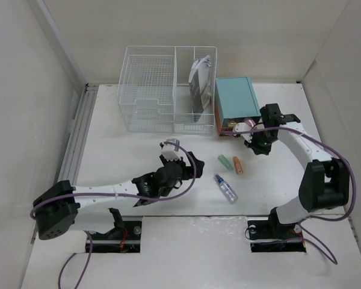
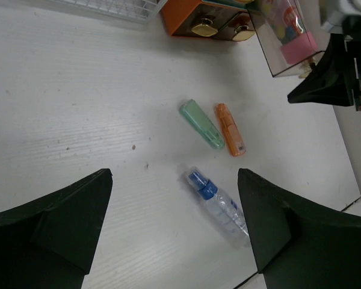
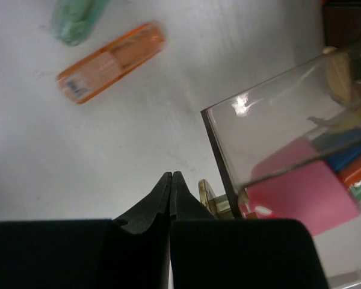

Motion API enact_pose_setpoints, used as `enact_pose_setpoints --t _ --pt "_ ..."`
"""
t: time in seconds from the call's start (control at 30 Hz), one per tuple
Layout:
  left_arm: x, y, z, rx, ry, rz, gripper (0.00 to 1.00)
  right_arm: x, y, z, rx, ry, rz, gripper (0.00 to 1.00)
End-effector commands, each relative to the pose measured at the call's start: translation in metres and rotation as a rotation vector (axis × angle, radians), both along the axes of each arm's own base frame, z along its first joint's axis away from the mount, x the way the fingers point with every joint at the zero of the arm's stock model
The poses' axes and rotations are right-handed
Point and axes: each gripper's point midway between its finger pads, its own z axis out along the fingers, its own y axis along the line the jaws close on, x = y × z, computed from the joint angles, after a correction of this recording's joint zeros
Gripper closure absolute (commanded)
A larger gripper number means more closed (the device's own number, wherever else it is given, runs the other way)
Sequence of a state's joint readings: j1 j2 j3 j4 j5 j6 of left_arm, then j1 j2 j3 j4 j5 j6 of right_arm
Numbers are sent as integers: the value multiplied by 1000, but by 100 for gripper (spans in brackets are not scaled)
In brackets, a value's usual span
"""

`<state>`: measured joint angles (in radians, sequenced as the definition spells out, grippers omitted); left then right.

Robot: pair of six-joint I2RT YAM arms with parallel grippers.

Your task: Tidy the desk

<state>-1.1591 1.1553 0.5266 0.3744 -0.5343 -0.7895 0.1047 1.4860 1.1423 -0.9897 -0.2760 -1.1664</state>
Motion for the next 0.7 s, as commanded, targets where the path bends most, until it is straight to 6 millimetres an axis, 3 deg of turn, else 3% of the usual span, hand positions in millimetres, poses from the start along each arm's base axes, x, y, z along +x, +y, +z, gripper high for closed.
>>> enact_pose_setpoints --t 0.0,0.2,0.23,0.27,0.37,0.4,0.67 --pt "15 -31 45 -136 -78 -70 18 63 -7 17 3 -191 -150 100" --pt "34 -69 45 -205 -85 -171 20 109 -8 28 37 -327 -282 100" --pt "34 -77 50 -225 -93 -193 20 109 -9 28 35 -326 -298 100" --pt "39 -84 38 -225 -74 -200 20 119 -10 30 40 -355 -315 100" --pt "47 -104 47 -307 -79 -244 22 134 -11 28 49 -383 -366 100" --pt "49 -113 39 -320 -72 -256 22 134 -11 28 49 -384 -366 100" --pt "79 -146 35 -501 -57 -284 24 158 -15 32 95 -483 -445 100"
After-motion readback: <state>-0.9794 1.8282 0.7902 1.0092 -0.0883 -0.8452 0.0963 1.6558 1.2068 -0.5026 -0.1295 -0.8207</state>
